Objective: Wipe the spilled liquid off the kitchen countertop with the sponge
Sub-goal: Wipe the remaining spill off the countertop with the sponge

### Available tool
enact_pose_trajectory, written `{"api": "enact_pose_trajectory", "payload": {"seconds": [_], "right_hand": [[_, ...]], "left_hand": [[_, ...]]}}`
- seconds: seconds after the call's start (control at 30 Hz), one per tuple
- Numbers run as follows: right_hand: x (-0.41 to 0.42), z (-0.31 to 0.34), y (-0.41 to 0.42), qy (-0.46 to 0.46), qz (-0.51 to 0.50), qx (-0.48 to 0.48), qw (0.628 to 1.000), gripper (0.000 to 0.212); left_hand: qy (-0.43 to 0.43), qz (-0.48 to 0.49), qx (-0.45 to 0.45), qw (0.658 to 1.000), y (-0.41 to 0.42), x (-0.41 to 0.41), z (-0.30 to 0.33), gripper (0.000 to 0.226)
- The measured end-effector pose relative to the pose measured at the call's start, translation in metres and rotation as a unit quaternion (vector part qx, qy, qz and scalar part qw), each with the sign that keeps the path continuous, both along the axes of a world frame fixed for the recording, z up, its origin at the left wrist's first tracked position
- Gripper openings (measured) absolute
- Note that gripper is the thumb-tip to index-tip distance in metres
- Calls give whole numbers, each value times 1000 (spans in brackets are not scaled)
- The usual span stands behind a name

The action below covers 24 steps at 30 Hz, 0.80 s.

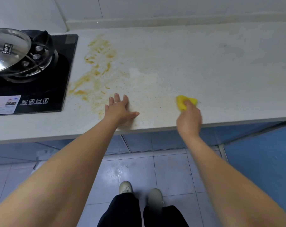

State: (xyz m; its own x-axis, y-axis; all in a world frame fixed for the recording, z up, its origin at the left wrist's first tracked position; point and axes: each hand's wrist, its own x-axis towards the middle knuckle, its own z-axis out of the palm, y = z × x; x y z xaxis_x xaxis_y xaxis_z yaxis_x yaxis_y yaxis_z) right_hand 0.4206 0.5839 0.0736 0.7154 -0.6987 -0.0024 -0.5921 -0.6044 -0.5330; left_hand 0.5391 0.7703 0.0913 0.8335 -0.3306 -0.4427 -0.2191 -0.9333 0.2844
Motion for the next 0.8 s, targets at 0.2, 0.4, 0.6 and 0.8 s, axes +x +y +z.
{"api": "enact_pose_trajectory", "payload": {"seconds": [0.2,0.4,0.6,0.8], "right_hand": [[1,-6,68,-27,268,33,962,49],[5,0,-38,31,105,47,993,52],[13,-6,30,-15,200,53,978,49],[32,-9,66,-3,176,36,984,51]], "left_hand": [[-4,21,-9,1000,-3,-3,-1,91],[-1,29,-8,1000,-4,-3,1,90],[-6,27,-3,1000,-3,-3,0,91],[-28,41,-54,997,30,8,5,80]]}}
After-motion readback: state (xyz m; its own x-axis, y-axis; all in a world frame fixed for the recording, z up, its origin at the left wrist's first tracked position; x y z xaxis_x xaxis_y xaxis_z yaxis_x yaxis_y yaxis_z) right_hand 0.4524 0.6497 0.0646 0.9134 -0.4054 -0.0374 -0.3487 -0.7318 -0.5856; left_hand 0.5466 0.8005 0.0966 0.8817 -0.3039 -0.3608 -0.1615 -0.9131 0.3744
